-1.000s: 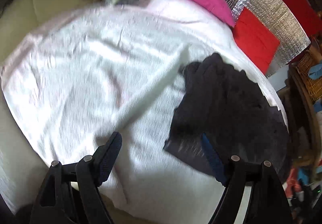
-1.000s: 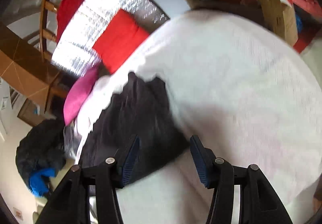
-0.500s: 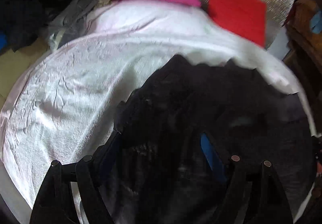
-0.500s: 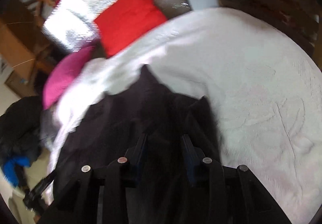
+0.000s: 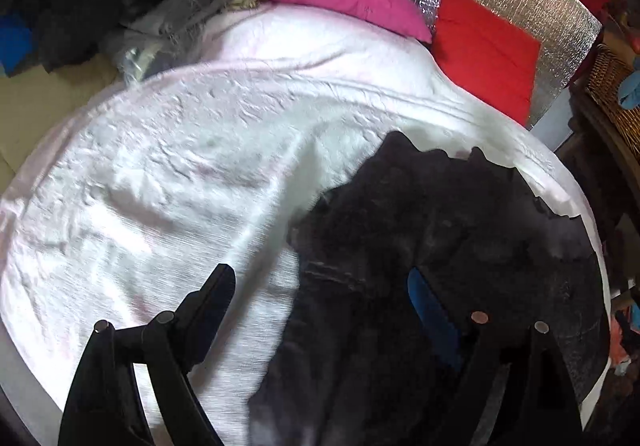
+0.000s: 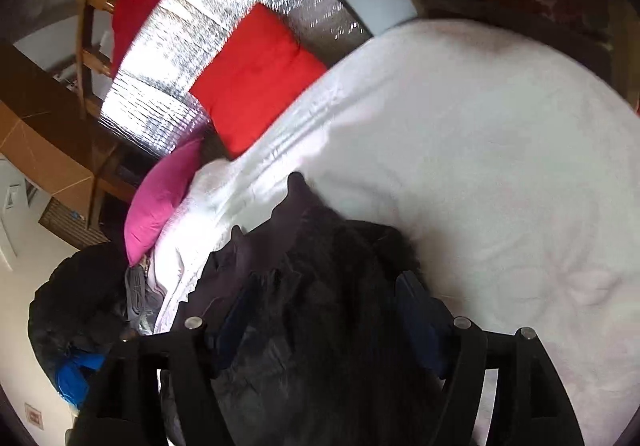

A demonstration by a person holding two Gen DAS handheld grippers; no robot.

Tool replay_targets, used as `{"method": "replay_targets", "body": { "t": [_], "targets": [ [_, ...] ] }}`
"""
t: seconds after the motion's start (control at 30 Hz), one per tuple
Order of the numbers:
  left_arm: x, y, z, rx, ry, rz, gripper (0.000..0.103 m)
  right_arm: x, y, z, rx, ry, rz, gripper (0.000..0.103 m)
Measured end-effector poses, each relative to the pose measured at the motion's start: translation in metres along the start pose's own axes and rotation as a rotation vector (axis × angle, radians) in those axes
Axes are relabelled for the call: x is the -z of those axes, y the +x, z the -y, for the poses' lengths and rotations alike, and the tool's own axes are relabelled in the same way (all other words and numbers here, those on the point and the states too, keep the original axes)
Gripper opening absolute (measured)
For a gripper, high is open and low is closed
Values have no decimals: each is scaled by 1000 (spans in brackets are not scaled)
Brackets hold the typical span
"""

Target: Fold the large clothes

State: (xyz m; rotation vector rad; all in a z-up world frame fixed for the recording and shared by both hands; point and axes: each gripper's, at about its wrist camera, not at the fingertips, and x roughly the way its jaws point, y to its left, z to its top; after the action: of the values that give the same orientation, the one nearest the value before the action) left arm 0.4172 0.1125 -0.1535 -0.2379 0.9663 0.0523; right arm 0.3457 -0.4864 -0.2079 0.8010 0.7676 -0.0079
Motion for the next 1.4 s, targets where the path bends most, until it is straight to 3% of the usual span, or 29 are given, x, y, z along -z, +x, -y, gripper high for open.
{"method": "replay_targets", "body": {
  "t": [0.2, 0.4, 0.57, 0.63, 0.73, 0.8, 0.9, 1.0, 1.1, 1.2, 1.27, 1.4],
  "targets": [
    [-1, -10, -44, -30, -78, 1, 89, 8, -25, 28, -3, 24, -10, 75],
    [-5, -12, -38, -42, -69, 17, 89, 16, -39, 0, 34, -88, 51, 65],
    [1, 22, -17, -81, -1, -77, 89, 20, -15, -11, 33, -118, -22, 64],
    [4, 40, -11, -112, 30, -135, 89, 24, 7, -11, 49, -125, -95, 64],
    [4, 49, -20, -74, -29, -172, 89, 30, 35, -3, 117, -116, -193, 64],
    [1, 39, -22, -66, -35, -139, 89, 27, 32, -4, 118, -117, -183, 64],
    [-2, 16, -17, -79, 28, -56, 89, 17, 3, -6, 39, -106, -112, 65],
    [-3, 8, -18, -25, 53, -50, 89, 9, -17, 2, 55, -110, -63, 71],
    [-2, 10, -25, 67, 33, -91, 89, 4, -22, 29, 79, -55, -89, 73],
    [-4, 5, -27, 87, 27, -54, 89, 3, -20, 48, 78, 2, -130, 73],
    [-6, -5, -20, 57, 62, -7, 89, 2, -19, 55, 67, 1, -144, 73],
    [-9, -18, -5, -73, 136, 95, 89, 4, -21, 48, 42, -34, -145, 73]
  ]
}}
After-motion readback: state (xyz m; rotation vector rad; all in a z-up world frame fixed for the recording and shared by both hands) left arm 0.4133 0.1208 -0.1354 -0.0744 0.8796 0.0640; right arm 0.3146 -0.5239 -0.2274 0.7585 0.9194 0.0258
